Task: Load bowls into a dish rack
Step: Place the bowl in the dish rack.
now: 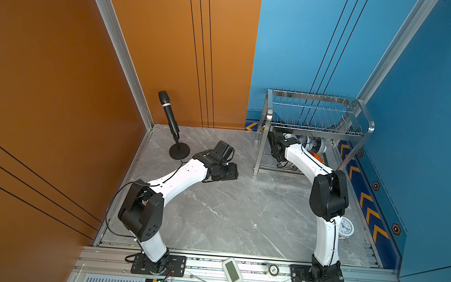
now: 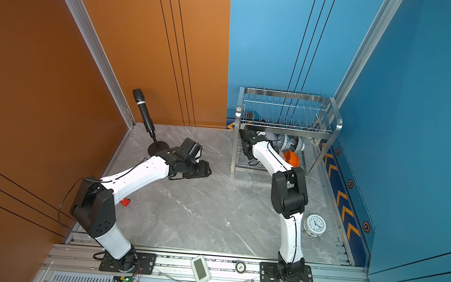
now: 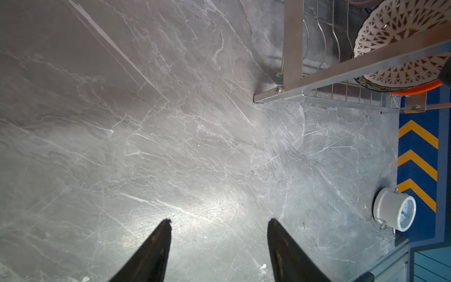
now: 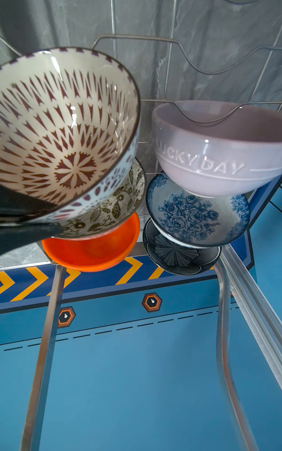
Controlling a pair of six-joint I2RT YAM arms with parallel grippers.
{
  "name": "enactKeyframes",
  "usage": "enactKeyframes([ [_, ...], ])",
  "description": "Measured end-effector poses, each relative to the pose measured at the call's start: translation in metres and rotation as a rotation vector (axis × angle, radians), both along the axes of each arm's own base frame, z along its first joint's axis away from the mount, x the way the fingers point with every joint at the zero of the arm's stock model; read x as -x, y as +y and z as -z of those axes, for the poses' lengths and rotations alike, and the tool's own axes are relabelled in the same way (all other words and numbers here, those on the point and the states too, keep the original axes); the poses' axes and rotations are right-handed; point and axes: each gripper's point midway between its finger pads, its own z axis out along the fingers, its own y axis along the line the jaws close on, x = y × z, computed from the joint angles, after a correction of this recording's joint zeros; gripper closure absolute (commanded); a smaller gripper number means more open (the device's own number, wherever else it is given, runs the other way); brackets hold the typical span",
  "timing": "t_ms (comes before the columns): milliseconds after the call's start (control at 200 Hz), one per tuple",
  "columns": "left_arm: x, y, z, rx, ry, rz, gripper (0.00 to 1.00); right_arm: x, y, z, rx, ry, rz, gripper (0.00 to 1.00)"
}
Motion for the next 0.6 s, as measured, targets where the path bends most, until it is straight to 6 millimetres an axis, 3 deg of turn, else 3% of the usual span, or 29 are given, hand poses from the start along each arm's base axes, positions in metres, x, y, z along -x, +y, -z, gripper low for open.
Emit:
enactKeyframes([
  [245,-0.0031,0.0045,0.0,-0.004,-0.004,-0.006,0.36,-0.0013,-0.0026,0.009,0.071,0.055,-0.019,1.0],
  [596,-0.004,0.0059,0.0,-0.004,-0.004,-0.009,0.36,-0.007,0.0044,0.0043,0.152,0.067,-0.053,1.0],
])
